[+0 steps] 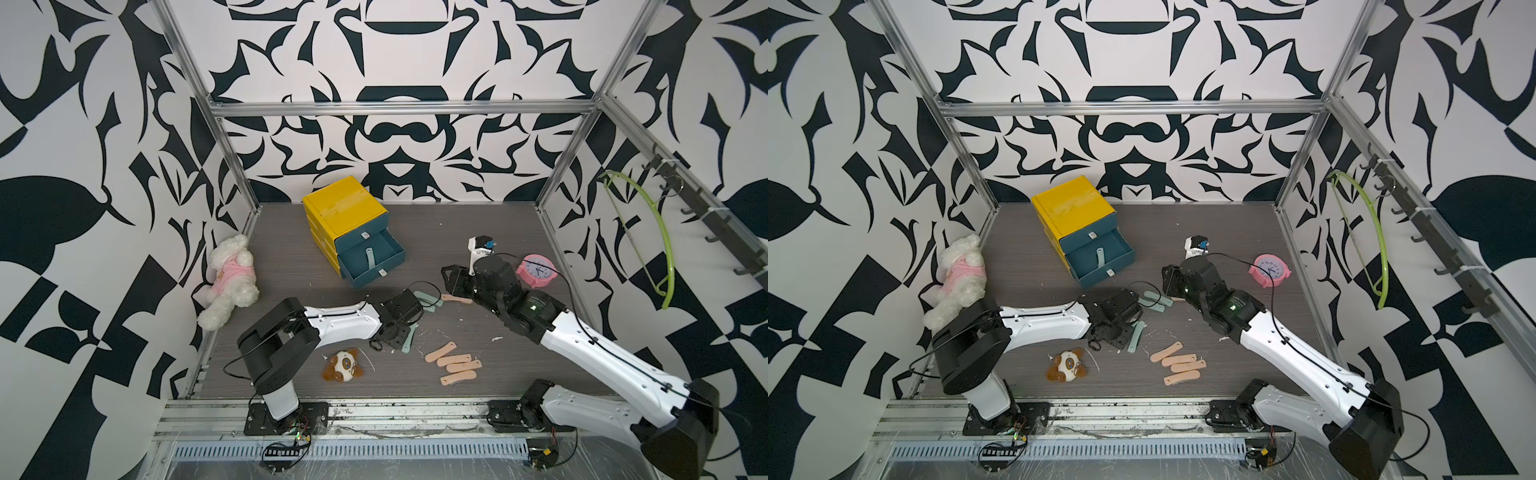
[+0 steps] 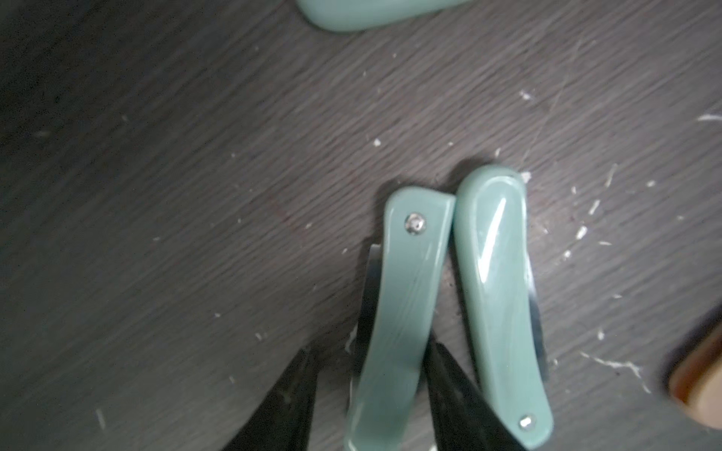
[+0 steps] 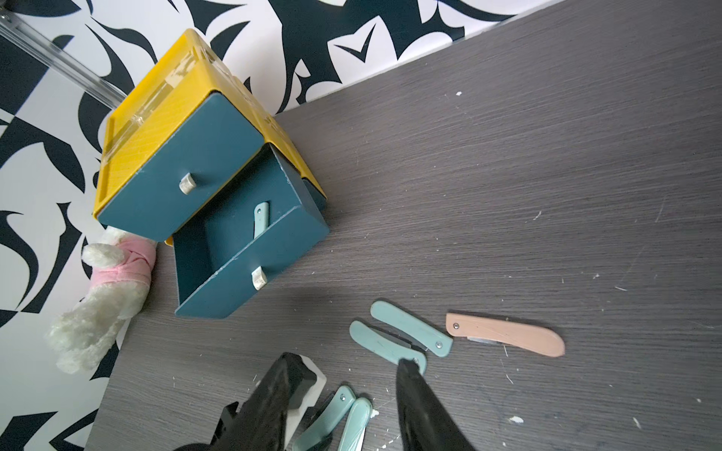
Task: Place the fruit knives into the drawer by color
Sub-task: Pick up the fruit knife from the center of the board.
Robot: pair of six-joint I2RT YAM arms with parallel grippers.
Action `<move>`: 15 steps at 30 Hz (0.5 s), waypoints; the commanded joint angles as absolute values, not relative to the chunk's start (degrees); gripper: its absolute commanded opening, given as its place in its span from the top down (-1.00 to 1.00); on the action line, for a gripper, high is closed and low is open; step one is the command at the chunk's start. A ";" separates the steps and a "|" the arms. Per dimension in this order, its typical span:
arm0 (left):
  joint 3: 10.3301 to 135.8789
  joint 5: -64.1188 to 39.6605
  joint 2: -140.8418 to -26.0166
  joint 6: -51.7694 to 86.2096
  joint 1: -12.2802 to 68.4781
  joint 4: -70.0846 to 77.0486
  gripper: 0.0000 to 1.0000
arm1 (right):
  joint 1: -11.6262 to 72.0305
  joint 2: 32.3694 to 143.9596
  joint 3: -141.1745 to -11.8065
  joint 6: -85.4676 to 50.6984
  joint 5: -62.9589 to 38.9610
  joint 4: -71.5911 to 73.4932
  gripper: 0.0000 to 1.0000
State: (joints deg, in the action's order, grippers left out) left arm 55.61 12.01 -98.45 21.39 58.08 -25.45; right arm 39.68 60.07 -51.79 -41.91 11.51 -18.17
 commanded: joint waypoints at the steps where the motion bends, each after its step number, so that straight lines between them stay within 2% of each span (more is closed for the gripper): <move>1: 55.07 11.43 -100.55 20.65 58.80 -27.61 0.18 | 39.26 58.27 -51.81 -42.10 13.45 -17.60 0.06; 6: 54.02 11.78 -99.96 21.75 58.80 -27.49 0.40 | 39.20 58.05 -51.67 -42.10 13.45 -17.92 0.06; 15: 54.76 16.08 -94.08 23.12 58.80 -29.08 0.52 | 39.02 57.84 -51.42 -42.71 13.63 -17.80 0.05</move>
